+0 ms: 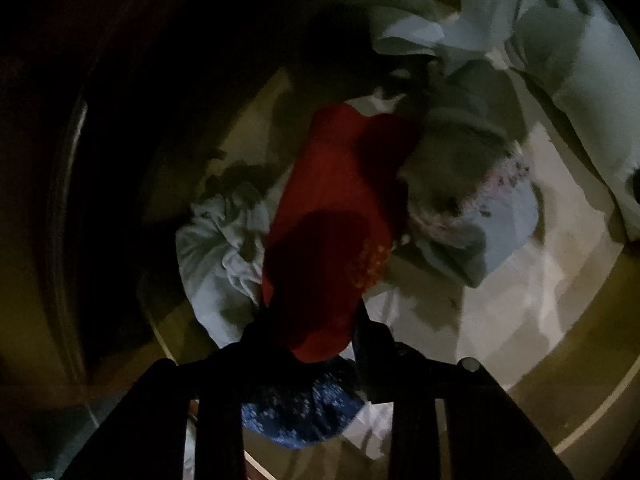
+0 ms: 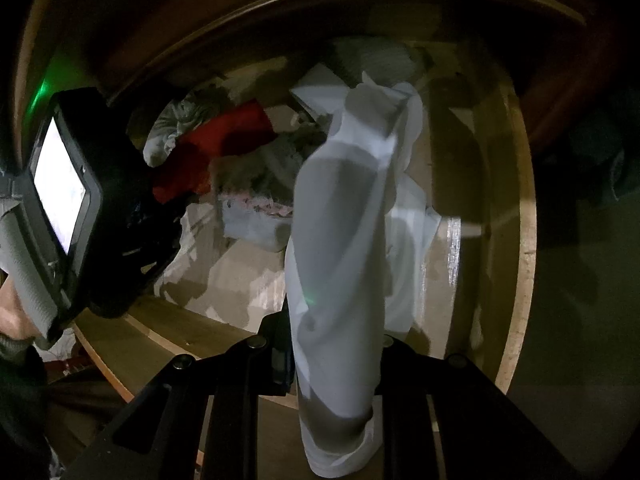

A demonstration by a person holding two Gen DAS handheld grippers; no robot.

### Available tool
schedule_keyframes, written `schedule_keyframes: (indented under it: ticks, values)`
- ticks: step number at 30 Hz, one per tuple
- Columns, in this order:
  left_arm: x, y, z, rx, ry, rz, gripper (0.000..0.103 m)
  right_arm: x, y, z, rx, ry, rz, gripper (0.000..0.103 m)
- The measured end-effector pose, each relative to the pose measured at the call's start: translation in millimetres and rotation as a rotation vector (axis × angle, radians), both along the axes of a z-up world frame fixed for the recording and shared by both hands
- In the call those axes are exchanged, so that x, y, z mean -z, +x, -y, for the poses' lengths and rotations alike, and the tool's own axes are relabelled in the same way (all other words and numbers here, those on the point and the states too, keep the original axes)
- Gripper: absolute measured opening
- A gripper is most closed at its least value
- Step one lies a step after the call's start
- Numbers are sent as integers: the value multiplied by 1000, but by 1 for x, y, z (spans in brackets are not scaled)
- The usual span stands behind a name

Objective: Take underwear out of drawer
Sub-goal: 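Grasp and lift the red sock with the left tool while the right tool holds the white cloth, then carry the red sock with the left tool and release it into the white box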

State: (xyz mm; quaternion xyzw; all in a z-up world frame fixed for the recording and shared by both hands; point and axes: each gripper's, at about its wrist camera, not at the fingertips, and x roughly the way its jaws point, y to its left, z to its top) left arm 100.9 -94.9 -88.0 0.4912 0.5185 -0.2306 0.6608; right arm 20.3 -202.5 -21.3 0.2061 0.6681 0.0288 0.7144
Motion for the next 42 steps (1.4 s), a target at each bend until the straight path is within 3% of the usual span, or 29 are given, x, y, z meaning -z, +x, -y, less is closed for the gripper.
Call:
schedule_keyframes:
  ticks: [14, 20, 32, 33, 42]
  values:
    - [-20, 11, -29, -221, -120, -191, 31, 3, 2, -1, 5, -11, -7, 18]
    - [-33, 19, -50, -259, -160, -191, 31, 4, 2, -2, 9, -15, -8, 18]
    - [-79, -8, -71, -285, -258, -191, 31, 2, 1, -1, 26, -19, 6, 18]
    - [-87, -25, -64, -287, -264, -192, 31, 2, 1, -1, 26, -20, 7, 18]
    - [-116, -32, -72, -327, -339, -167, 31, -2, 2, -2, 13, -59, 25, 18]
